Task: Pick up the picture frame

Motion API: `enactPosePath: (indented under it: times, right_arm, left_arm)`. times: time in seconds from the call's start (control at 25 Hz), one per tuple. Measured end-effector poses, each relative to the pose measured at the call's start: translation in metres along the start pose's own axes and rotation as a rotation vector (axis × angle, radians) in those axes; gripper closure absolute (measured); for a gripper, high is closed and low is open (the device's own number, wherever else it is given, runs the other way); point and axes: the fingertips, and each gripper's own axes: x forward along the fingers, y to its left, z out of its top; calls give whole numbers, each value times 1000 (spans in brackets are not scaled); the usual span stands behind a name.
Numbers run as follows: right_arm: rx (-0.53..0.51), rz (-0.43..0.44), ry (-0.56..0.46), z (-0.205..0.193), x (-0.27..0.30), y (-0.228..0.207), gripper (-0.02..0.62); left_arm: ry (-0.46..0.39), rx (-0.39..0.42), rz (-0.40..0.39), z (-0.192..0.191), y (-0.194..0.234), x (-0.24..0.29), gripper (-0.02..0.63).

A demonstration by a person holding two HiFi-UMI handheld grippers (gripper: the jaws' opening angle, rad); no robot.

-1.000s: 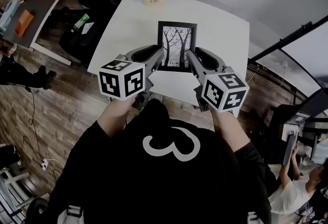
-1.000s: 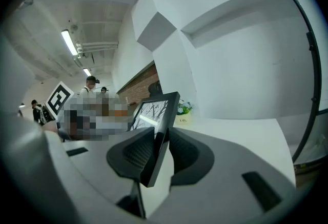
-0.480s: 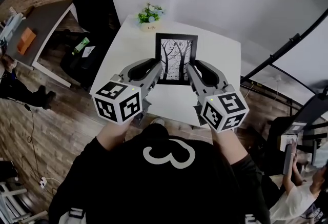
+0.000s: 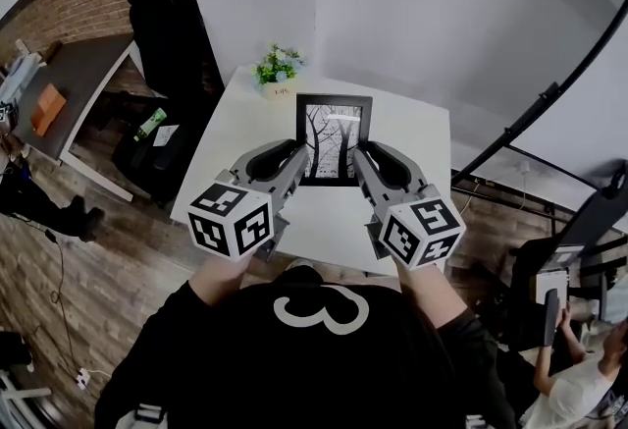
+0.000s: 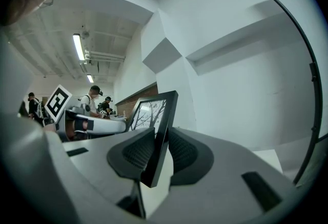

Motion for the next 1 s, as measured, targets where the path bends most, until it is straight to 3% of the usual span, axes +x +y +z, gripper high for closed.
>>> enactPosePath:
  times: [1.0]
  right_arm:
    - [-4, -15, -46, 12, -7, 7, 500]
  left_arm:
    - [-24, 36, -24, 11, -6, -7, 515]
